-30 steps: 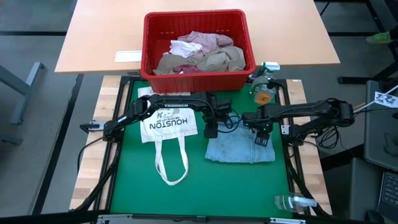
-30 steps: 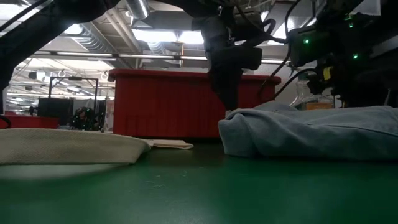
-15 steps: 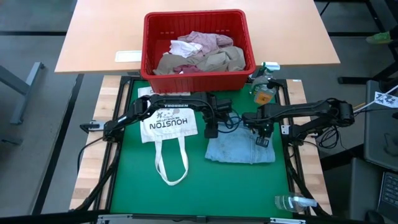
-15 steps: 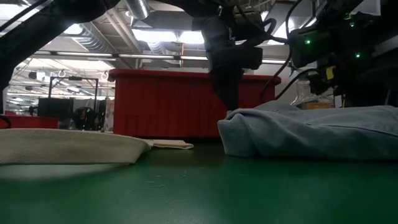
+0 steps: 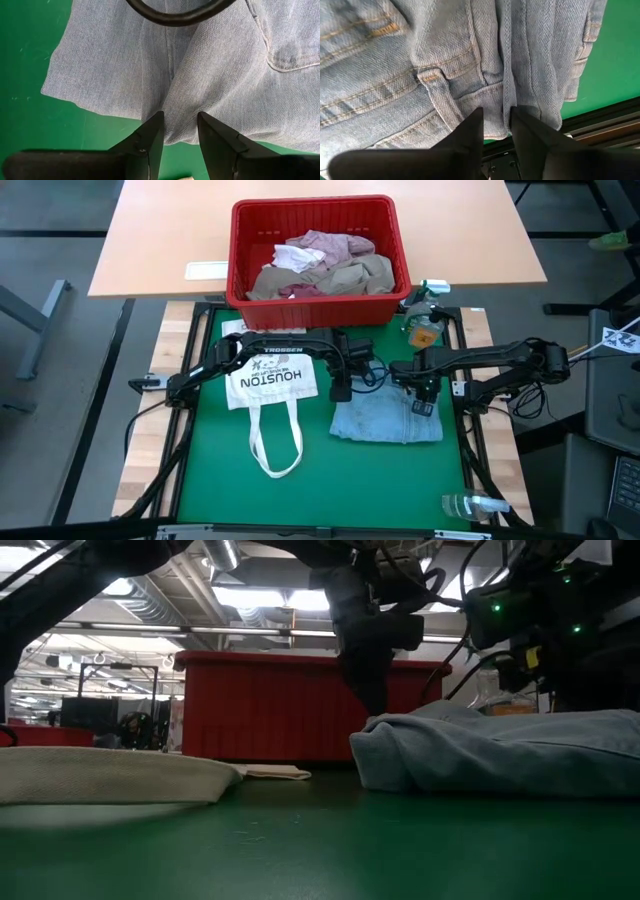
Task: Fold laundry
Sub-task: Fold the light blue pants
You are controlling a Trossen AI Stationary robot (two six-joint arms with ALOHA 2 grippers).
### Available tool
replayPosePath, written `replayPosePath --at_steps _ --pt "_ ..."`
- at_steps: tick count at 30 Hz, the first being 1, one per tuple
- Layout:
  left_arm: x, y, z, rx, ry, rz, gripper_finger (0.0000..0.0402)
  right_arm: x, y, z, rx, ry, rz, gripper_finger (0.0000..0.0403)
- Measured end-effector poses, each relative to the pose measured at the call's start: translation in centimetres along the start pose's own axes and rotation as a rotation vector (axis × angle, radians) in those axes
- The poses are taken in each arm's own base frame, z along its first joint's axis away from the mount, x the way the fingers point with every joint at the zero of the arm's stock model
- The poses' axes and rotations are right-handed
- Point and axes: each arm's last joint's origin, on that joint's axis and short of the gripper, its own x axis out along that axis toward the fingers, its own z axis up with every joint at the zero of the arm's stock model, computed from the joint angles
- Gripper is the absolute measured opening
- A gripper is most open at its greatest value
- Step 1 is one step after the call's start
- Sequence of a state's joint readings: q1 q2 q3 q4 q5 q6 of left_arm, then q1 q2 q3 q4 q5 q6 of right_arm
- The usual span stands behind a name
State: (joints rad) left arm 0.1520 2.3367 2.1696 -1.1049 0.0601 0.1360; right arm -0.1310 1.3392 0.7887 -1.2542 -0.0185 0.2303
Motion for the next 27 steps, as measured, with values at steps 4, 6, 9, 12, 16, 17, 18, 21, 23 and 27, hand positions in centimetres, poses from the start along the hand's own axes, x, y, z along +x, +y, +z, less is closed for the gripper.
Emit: replayPosePath --at_steps 4,6,9,12,16,17,18,21,23,27 --pt "0.0 0.0 0.0 0.000 0.000 0.000 0.0113 0.0 -0.1 -0.1 0.000 0.010 -0.012 0.0127" --pt "0.0 0.0 0.0 -0.001 0.000 0.000 0.0113 0.0 -0.1 -0.3 0.000 0.030 -0.016 0.0138" --pt "0.0 0.0 0.0 -0.001 -0.001 0.000 0.0113 -0.6 -0.2 -0.7 0.002 0.077 -0.027 0.0146" --pt "0.0 0.0 0.0 -0.001 -0.001 0.000 0.0113 -1.8 -0.2 -1.0 0.007 0.106 -0.040 0.0147" --pt "0.0 0.0 0.0 -0.001 -0.001 0.000 0.0113 -3.5 -0.2 -0.6 0.007 0.061 -0.042 0.0147" --pt "0.0 0.0 0.0 -0.001 -0.001 0.000 0.0113 -3.8 -0.1 -0.5 0.006 0.042 -0.036 0.0147" --pt "0.0 0.0 0.0 -0.001 -0.001 0.000 0.0113 -4.0 0.0 -0.3 0.007 0.023 -0.022 0.0147" --pt "0.0 0.0 0.0 -0.002 -0.001 0.000 0.0113 -3.9 0.3 0.4 0.005 -0.036 0.055 0.0147" --pt "0.0 0.0 0.0 -0.002 -0.001 0.000 0.0113 -3.4 0.5 0.8 0.002 -0.070 0.099 0.0147" --pt "0.0 0.0 0.0 -0.002 -0.001 0.000 0.0113 -1.9 0.5 0.7 0.004 -0.057 0.105 0.0147"
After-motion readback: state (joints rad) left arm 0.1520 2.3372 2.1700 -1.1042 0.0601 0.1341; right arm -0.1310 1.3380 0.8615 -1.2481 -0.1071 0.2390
